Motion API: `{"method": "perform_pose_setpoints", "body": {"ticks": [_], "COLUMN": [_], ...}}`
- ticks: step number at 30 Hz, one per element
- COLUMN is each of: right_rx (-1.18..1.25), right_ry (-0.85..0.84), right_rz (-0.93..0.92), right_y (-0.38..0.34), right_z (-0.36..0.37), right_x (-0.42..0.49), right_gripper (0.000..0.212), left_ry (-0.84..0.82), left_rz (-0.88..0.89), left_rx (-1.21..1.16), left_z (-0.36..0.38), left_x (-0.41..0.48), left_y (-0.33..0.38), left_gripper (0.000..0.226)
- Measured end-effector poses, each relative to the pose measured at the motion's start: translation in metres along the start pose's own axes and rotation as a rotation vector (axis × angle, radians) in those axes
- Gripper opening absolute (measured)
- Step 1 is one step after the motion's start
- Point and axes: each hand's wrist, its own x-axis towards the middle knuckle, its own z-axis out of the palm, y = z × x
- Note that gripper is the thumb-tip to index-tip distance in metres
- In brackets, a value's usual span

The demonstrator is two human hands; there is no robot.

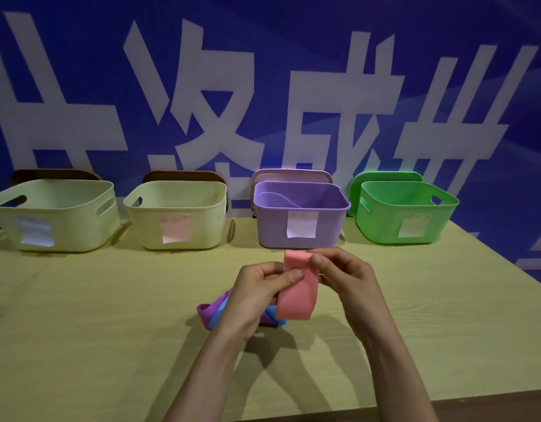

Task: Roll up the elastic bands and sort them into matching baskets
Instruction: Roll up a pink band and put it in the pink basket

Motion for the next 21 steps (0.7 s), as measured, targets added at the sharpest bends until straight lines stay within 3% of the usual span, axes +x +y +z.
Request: {"method": "perform_pose_setpoints", "body": {"ticks": [13,21], "right_rx": [-0.054,-0.056], "right_ry": [-0.031,-0.040], "right_rz": [-0.036,-0.055], "right_y": [-0.008,-0.006], "right_z": [-0.004,-0.004], "right_x": [-0.004,-0.003], "right_gripper": [0.029,0.029], "left_ry": [-0.087,-0.064], "left_rz": [0.082,0.082], "left_rx": [0.041,0.022], "left_z": [-0.003,-0.001], "left_x": [-0.005,-0.005], "left_y": [0.006,0.009], "left_gripper": [0.040,0.024]}}
